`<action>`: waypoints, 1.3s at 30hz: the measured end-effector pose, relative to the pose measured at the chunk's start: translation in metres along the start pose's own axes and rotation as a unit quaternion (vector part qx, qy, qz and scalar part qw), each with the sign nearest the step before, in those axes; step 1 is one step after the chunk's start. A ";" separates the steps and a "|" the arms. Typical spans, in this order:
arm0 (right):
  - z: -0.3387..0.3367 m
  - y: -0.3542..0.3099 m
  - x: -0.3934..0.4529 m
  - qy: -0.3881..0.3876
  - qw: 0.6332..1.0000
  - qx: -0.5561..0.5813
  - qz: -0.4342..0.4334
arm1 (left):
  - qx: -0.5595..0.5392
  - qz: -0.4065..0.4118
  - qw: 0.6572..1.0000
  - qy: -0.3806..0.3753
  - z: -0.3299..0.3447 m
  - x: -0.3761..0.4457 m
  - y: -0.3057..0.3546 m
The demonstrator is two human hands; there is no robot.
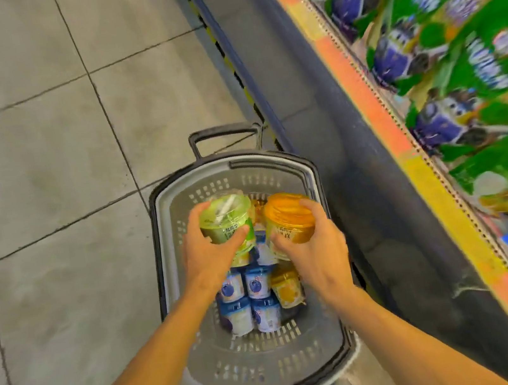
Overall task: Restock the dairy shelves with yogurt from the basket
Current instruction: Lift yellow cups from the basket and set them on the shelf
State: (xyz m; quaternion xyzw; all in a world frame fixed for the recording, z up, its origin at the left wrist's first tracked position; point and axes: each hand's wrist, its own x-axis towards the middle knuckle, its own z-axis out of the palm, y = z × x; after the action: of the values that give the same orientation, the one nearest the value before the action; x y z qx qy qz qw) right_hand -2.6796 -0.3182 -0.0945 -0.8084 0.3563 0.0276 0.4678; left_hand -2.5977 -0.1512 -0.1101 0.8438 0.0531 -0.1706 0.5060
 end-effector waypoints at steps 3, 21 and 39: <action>-0.058 -0.054 -0.017 0.030 0.999 0.021 -0.018 | -0.009 0.031 0.999 -0.005 -0.021 -0.008 0.081; -0.460 -0.169 -0.113 0.292 0.953 0.054 -0.062 | -0.028 0.232 0.947 -0.222 0.066 -0.141 0.473; -0.632 0.029 -0.221 0.513 0.847 0.073 0.117 | 0.032 0.340 0.844 -0.414 0.322 -0.301 0.565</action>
State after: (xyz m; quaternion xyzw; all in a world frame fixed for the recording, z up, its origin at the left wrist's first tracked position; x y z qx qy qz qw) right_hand -3.0446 -0.6964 0.3220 -0.6230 0.6389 -0.3626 0.2687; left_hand -2.8066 -0.6796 0.3265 0.6757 -0.4568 -0.3227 0.4803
